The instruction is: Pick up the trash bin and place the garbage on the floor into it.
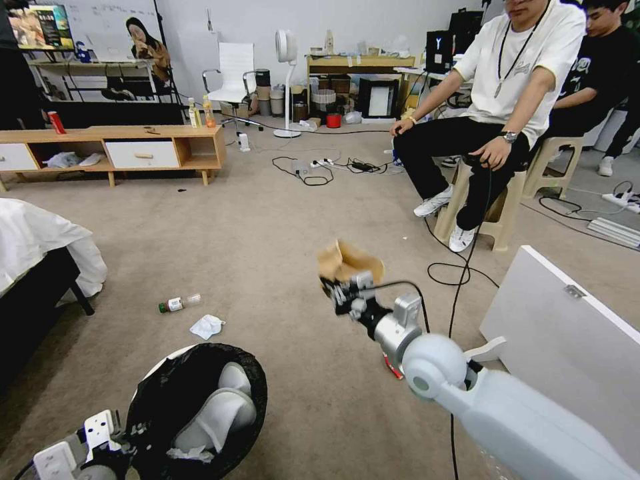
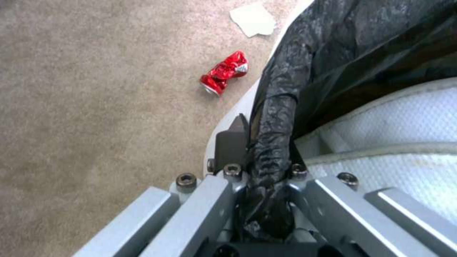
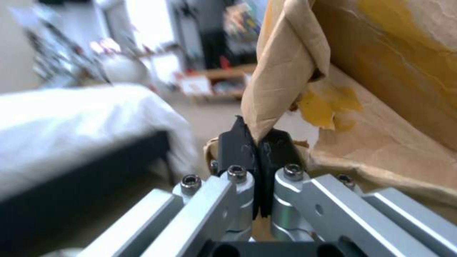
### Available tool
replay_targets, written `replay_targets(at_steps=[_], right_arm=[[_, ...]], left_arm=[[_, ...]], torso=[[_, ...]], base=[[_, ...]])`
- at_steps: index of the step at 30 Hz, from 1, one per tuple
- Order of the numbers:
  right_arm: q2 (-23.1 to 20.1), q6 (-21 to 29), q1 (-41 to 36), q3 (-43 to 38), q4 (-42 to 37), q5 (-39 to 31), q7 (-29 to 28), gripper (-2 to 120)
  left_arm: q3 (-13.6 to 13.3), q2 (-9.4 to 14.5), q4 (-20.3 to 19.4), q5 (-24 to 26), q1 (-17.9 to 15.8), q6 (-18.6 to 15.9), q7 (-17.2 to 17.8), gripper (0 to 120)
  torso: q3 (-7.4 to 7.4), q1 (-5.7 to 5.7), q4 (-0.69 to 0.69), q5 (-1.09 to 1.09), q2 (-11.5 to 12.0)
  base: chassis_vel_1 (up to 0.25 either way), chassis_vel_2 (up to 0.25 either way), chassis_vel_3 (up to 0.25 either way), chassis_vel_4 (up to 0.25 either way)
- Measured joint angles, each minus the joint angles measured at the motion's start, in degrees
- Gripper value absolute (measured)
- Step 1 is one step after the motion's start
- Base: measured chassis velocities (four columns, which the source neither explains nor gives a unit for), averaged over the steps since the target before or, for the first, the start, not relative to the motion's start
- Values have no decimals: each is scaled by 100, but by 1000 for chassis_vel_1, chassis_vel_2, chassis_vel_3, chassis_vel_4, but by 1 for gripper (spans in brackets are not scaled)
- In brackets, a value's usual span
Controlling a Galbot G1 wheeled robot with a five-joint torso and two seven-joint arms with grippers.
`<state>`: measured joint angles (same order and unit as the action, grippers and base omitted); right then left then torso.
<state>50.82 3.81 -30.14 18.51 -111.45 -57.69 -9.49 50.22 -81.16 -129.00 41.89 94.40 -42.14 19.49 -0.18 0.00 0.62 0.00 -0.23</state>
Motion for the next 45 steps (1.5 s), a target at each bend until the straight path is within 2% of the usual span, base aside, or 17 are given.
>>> replay_targets(at_steps=[7,13,17,23,25,31,34,45], right_arm=[[100,-162,223,130,-302,-310,24,0],[281,-496,574,476,-473,-526,155,0],[531,-841,1064,957,-466,-785,379,0],[799,-1024,1437,1318,-470,-1113,486,0],[1034,-1091,1639,1688,-505,-1408,536,0],[1283,-1224,1818,2207,-331,-1474,717,0],[1533,-1382,1845,2657,9,-1439,830,0],[1858,-1519,1607,3194,399,-1107,913,0]], left_arm=[[1,82,0,124,-17,0,35,1],[25,237,12,288,-86,1,82,1],[78,415,52,438,-195,2,143,1],[95,504,63,613,-244,1,222,1],[108,591,62,727,-270,1,266,1],[124,704,55,840,-294,1,300,1],[129,788,53,900,-323,1,327,1],[138,855,92,949,-351,1,337,1]], torso=[[0,0,0,-1,0],[0,0,-1,-1,0],[0,0,0,-1,0],[0,0,0,-2,0],[0,0,-1,-1,0],[0,0,0,-1,0],[0,0,0,0,0],[-1,0,0,0,0]], base=[[0,0,0,0],[0,0,0,0],[0,0,0,0],[0,0,0,0],[0,0,0,0],[0,0,0,0],[0,0,0,0],[0,0,0,0]])
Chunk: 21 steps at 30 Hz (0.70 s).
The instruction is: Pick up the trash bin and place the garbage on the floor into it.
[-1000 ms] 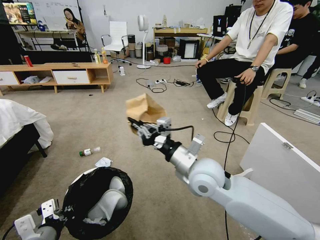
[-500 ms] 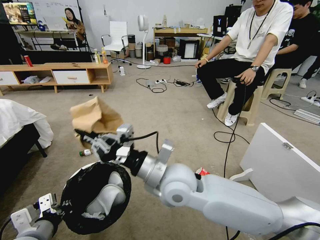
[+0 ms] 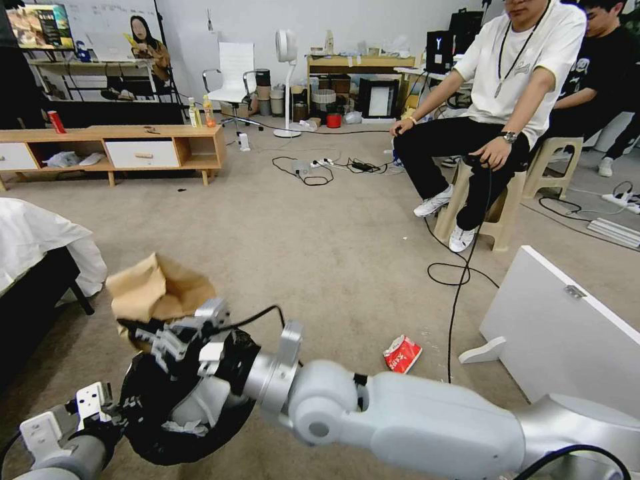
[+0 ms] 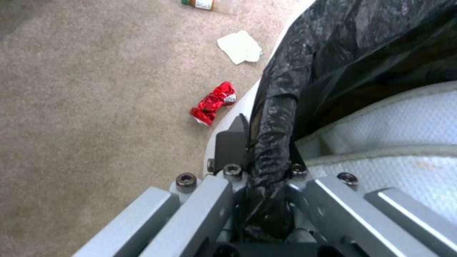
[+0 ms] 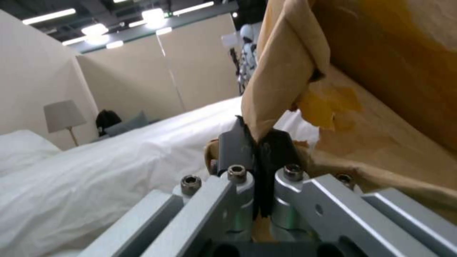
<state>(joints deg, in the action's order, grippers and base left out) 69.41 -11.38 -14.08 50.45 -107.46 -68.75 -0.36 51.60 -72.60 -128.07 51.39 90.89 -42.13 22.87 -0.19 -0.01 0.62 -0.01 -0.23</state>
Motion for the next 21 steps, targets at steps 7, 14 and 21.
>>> replay_targets(at_steps=[7,14,21], right_arm=[[111,-49,-139,160,172,166,12,0],[241,-99,-357,301,389,328,34,0],[274,-168,-506,392,634,460,104,0]], left_arm=[[17,1,-32,22,10,0,7,1],[53,-10,-88,44,46,0,9,1],[69,-27,-164,57,85,0,13,1]], torso=[[0,0,0,0,0],[0,0,0,1,0],[1,0,0,0,0]], base=[[0,0,0,0],[0,0,0,0],[0,0,0,0]])
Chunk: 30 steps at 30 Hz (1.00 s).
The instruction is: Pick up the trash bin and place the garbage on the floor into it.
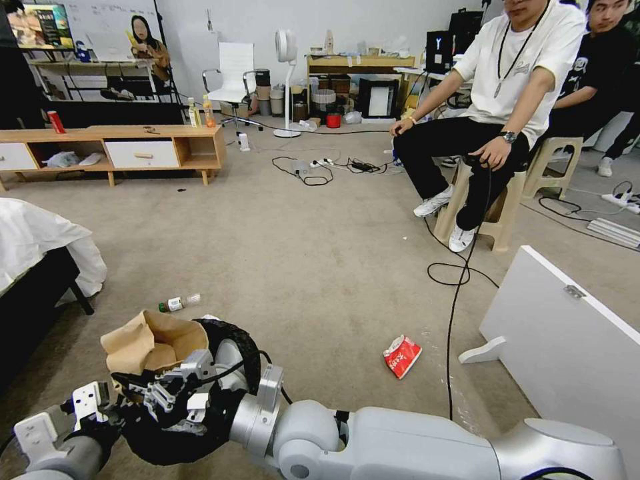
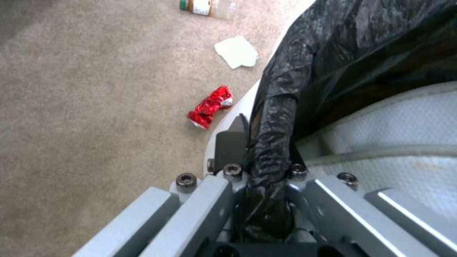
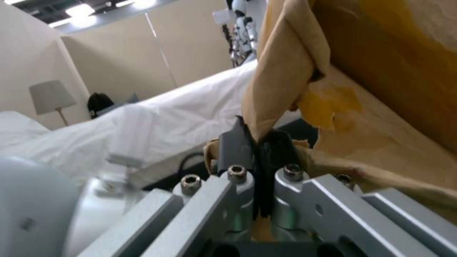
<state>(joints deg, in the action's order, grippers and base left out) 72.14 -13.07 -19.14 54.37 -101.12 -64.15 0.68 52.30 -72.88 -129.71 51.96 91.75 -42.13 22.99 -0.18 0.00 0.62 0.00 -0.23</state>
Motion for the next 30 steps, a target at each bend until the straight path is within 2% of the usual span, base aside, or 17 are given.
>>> replay_targets(at_steps=[30], right_arm=[[324,-426,-410,104,1416,340,419,0]], left_arm=[[32,-83,-114,27,78,0,1,1]], torso=[[0,0,0,0,1]], base=[[0,0,0,0]])
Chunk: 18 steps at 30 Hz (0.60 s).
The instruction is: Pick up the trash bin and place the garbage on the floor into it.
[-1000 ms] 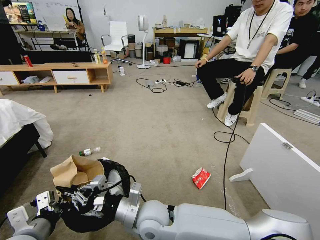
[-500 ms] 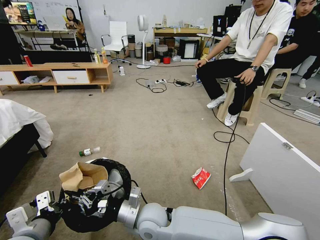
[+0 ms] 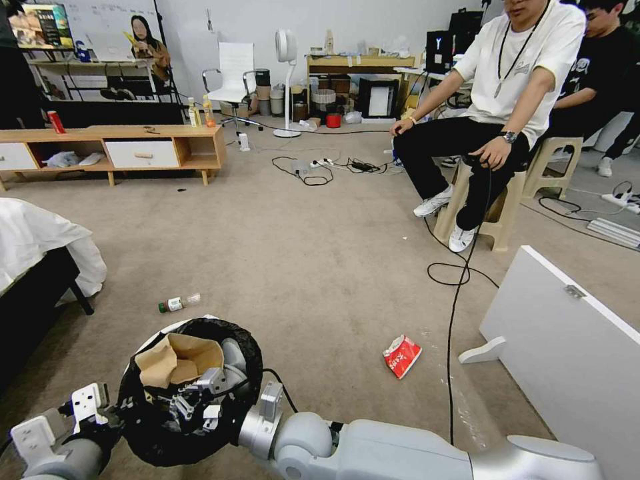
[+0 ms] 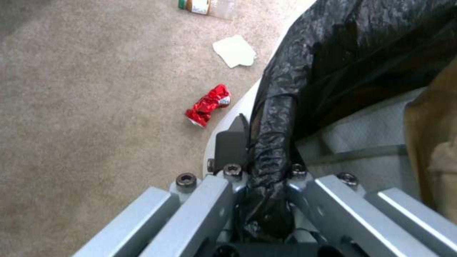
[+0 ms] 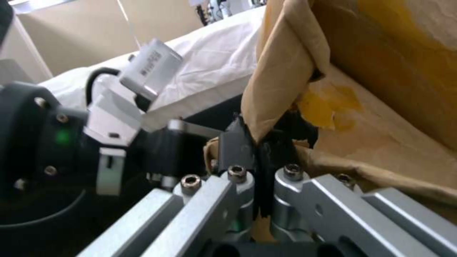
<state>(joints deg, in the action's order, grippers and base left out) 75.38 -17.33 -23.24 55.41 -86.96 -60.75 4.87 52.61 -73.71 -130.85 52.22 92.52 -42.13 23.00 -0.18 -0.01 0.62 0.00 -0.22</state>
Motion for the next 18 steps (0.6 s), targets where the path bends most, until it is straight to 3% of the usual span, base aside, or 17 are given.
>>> replay_targets(at_steps=[11,18], right_arm=[[-29,-7,-87,16,32,100,-52,0],[-97,2,-133,-17,-66,149,-91,19]], left_arm=[[-2,-20,20,-17,2,0,0,1],[-14,-20,62,-29,2,0,0,1]], torso=[[0,0,0,0,-1],[0,0,0,0,-1]], base=[[0,0,0,0],[0,0,0,0]])
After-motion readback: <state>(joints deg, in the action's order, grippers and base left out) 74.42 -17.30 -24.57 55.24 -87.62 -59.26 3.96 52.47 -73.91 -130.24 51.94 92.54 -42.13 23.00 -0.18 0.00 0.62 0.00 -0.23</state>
